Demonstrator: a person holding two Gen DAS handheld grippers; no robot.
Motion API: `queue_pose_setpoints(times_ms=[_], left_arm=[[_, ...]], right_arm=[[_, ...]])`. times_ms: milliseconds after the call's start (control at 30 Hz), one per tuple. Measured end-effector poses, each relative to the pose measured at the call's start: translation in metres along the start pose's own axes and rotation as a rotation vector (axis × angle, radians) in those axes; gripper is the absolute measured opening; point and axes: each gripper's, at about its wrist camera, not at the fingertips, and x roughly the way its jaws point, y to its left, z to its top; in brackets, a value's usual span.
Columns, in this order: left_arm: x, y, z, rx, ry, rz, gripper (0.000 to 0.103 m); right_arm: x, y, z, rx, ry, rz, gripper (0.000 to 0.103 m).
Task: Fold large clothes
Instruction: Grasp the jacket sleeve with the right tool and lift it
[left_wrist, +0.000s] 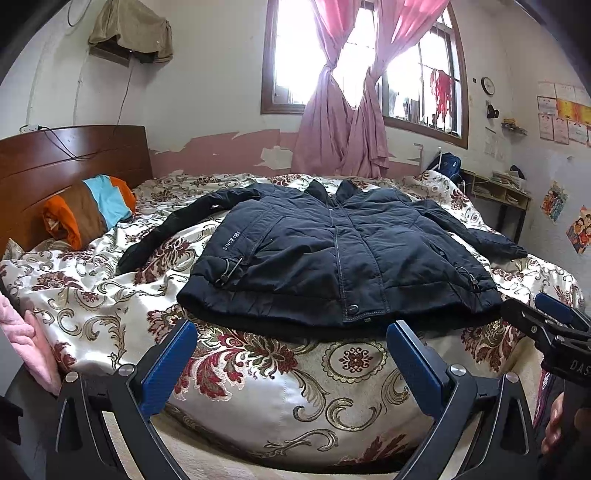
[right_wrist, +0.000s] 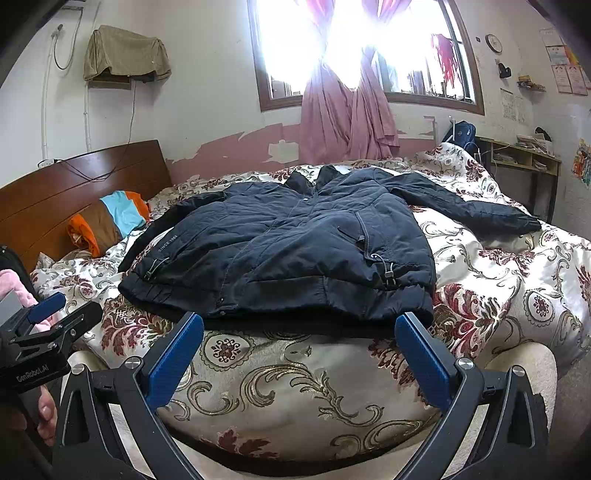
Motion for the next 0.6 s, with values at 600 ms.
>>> queue_pose_setpoints(times_ms=[600], left_arm=[[0.073, -0.009, 0.055, 0.031, 0.148, 0.074, 0.103]], right_arm=[[0.058, -0.045, 0.050, 0.044, 0.057, -0.066, 0.102]])
